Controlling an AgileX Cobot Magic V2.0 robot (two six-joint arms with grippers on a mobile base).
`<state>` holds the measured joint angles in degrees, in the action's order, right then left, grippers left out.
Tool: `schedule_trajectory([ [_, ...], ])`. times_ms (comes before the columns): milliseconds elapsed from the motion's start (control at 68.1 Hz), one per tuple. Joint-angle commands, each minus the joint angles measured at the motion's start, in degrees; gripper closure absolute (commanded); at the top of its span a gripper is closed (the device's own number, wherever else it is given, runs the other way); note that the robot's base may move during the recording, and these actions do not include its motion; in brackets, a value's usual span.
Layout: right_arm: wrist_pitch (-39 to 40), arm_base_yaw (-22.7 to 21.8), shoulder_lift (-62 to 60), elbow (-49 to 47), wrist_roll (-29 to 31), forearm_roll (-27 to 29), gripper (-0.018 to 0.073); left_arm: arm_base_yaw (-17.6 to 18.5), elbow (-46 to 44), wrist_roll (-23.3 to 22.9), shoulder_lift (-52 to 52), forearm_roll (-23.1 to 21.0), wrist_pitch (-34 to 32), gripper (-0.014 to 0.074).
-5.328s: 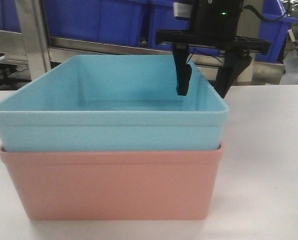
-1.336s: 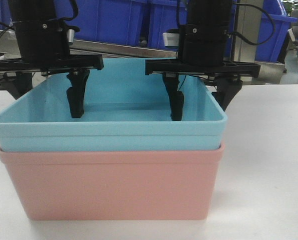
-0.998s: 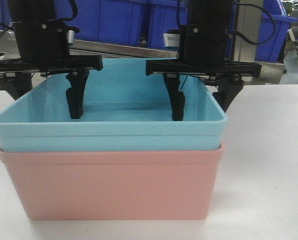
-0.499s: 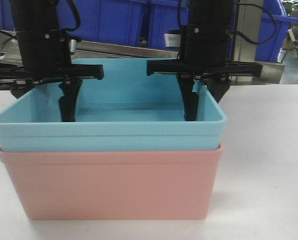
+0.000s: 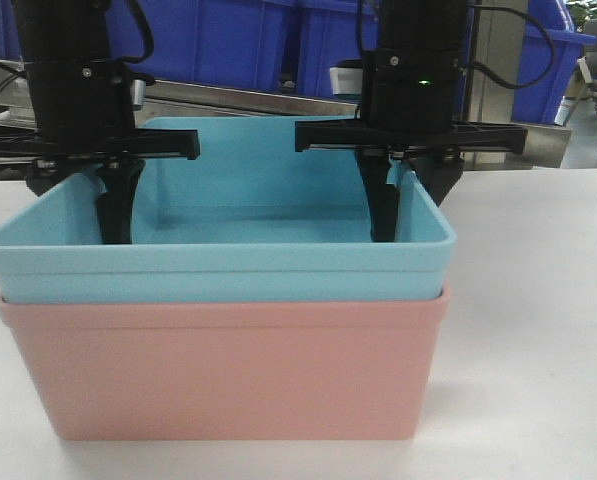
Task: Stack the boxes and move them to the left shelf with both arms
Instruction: 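Lower both grippers onto the light-blue bin's far rim and grasp, then lift the stacked bins with both grippers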
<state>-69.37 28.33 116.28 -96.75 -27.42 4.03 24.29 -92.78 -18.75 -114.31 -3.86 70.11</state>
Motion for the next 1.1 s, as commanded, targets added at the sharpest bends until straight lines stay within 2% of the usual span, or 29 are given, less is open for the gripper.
schedule_trajectory([
  [0, -0.57, -0.02, -3.36, -1.15, 0.54, -0.19, 0.0506, 0.12, -1.68, 0.07, 2.99, -0.98, 3.03, 0.0608],
  [132, -1.93, -0.02, -3.7, -1.22, -1.09, -0.19, 0.0506, 0.12, -2.23, -1.19, 2.99, -1.78, 6.77, 0.0608],
  [367, -3.66, 0.19, -8.85, -1.58, -2.49, -0.42, 0.0506, 1.0, -2.02, -4.63, 8.64, -3.98, 6.79, 0.0608],
  [661, -6.94, 4.59, -15.41, -0.36, -5.88, -4.8, 0.0506, 4.29, 7.31, -8.4, 20.01, -3.74, 6.79, 0.0608],
  [822, -6.99, 8.04, -20.32, 5.05, -8.29, -4.81, 0.0506, 5.75, 12.16, -10.15, 25.57, -3.64, 6.79, 0.0608],
  [1086, -6.82, 10.7, -30.3, 14.79, -11.16, -4.95, 0.0506, 10.02, 19.66, -13.66, 34.21, -3.4, 6.79, 0.0608],
])
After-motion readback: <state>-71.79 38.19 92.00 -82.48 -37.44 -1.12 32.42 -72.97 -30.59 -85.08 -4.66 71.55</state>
